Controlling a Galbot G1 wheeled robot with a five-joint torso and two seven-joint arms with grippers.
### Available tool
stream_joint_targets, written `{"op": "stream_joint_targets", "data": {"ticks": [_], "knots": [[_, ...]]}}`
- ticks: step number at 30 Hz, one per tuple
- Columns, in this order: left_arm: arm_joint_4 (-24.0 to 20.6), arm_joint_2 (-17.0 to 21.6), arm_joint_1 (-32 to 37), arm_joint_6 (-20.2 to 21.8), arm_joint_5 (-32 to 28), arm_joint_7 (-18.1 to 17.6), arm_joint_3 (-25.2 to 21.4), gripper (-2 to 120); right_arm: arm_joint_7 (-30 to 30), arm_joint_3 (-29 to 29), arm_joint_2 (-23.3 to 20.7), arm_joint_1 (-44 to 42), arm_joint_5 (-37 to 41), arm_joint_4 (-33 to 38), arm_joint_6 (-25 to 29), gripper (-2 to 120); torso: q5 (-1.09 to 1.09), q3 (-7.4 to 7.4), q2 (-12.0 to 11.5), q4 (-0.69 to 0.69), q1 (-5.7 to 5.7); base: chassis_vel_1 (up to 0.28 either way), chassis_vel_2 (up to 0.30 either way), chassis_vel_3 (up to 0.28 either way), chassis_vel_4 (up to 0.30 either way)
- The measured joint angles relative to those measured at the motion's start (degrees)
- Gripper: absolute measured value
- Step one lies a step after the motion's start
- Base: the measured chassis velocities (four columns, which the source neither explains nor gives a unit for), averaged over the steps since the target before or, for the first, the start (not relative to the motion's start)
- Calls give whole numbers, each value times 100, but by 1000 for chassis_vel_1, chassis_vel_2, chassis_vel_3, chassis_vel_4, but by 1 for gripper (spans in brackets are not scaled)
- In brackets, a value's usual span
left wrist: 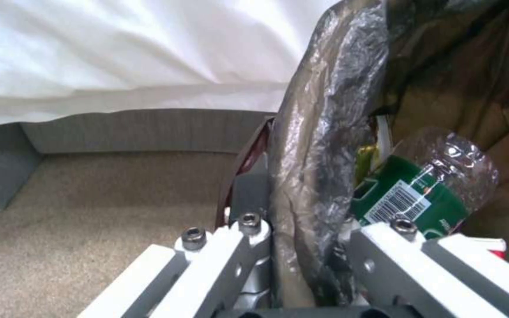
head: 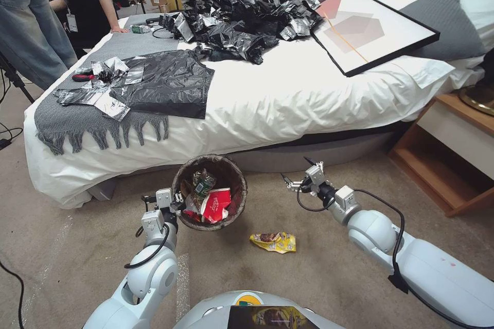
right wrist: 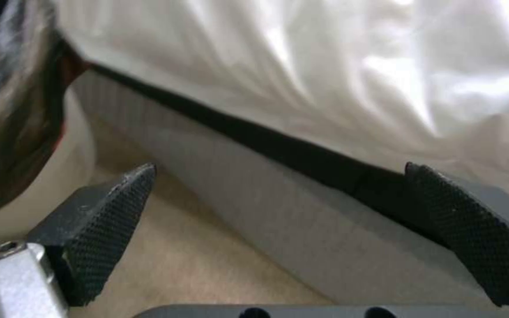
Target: Pick up the trash bin, then pick up the garbage from the floor and place it into the trash bin.
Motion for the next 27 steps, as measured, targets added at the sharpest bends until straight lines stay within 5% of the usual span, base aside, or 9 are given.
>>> {"op": "stream_joint_targets", "data": {"ticks": [9,27], "knots": [[39,-13,-45,-7,1,-2,69,4,-889,-875,-770,419,100,-204,685,100,0,0,0,0,0,0,0,0,0],[5,-27,4,-24,37,11,22,4,-1406,-2714,-532,1353,-82,-728,1020,100,-1,0,0,1,0,0,0,0,0]]}}
